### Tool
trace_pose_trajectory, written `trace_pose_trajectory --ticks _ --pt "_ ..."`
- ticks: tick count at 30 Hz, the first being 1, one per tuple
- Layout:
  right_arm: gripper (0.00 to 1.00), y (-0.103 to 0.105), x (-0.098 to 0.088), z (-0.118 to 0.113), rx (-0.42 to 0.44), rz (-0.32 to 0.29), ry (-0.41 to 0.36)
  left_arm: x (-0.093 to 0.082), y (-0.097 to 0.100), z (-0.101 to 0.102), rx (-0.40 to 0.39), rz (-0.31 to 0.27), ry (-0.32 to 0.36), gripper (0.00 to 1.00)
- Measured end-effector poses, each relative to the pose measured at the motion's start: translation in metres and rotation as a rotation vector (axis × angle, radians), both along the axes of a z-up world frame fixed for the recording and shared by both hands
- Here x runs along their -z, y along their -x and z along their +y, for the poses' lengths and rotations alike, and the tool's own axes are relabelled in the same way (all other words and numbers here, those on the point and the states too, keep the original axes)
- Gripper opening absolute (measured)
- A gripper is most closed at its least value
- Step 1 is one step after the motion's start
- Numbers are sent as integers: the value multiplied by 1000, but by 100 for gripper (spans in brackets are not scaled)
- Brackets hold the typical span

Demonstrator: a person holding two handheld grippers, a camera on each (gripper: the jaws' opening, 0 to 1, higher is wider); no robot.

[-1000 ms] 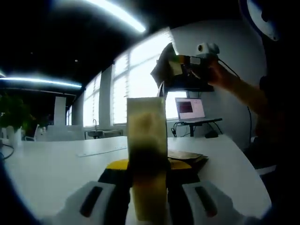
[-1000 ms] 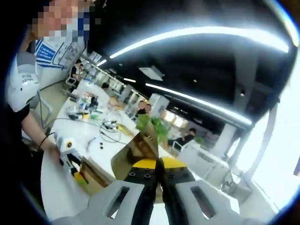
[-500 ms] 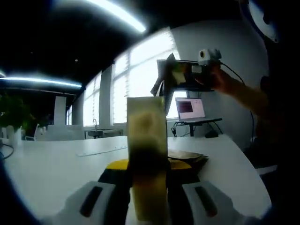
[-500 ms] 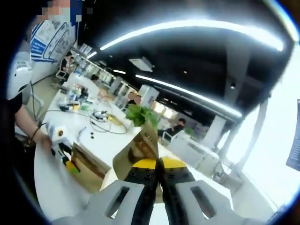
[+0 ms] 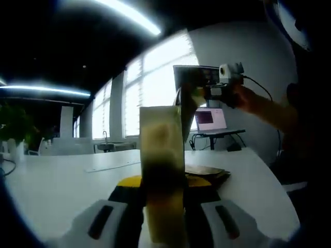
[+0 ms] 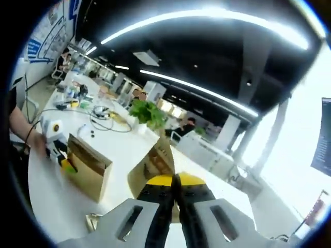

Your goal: Extract single mask from mask box in order stack masks on table

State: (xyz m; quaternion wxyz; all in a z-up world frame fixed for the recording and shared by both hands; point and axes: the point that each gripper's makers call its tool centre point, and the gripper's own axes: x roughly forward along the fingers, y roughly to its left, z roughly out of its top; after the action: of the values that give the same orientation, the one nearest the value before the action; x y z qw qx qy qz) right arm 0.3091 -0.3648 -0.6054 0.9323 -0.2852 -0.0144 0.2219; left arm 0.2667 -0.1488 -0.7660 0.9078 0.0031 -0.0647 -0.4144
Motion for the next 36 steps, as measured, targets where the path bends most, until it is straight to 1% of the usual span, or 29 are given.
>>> trace_pose_trajectory --ticks 3,4,6,9,11,14,20,21,22,23,25,26,27,28,29,34,36 --pt "0 -11 18 -5 43 11 60 0 0 0 -1 2 1 32" --pt "0 -12 21 -4 38 16 50 0 0 0 0 2 1 32" --pt "0 -15 34 -5 57 27 67 0 0 0 2 5 2 32" --pt "0 -18 40 -8 75 35 89 0 0 -1 4 6 3 32" --pt "0 -21 45 -11 92 41 118 0 0 -1 8 6 3 32" --pt "0 -25 54 -15 102 58 134 0 0 -1 8 6 3 32" --pt "0 -27 69 -21 120 77 186 0 -1 -1 11 7 4 32" --pt "0 -26 71 -22 122 80 195 0 -1 -1 11 7 4 32" --pt "0 -25 75 -23 132 79 226 1 -1 0 10 6 3 32" --pt "0 -23 78 -22 128 81 226 1 -1 0 10 6 3 32" --pt "0 -19 84 -20 127 87 261 1 -1 0 11 6 3 32" --pt "0 -16 86 -20 135 80 318 0 0 0 11 5 3 32" --pt "0 -10 91 -15 128 90 341 0 0 -1 11 5 3 32" --pt "0 -6 93 -10 127 85 354 0 0 -1 11 6 3 32" --pt "0 -1 99 -6 122 84 383 0 0 -1 11 6 3 32" --pt "0 20 115 9 108 86 400 0 0 -1 12 6 3 32" --pt "0 25 120 14 95 92 399 0 1 -2 13 5 3 32"
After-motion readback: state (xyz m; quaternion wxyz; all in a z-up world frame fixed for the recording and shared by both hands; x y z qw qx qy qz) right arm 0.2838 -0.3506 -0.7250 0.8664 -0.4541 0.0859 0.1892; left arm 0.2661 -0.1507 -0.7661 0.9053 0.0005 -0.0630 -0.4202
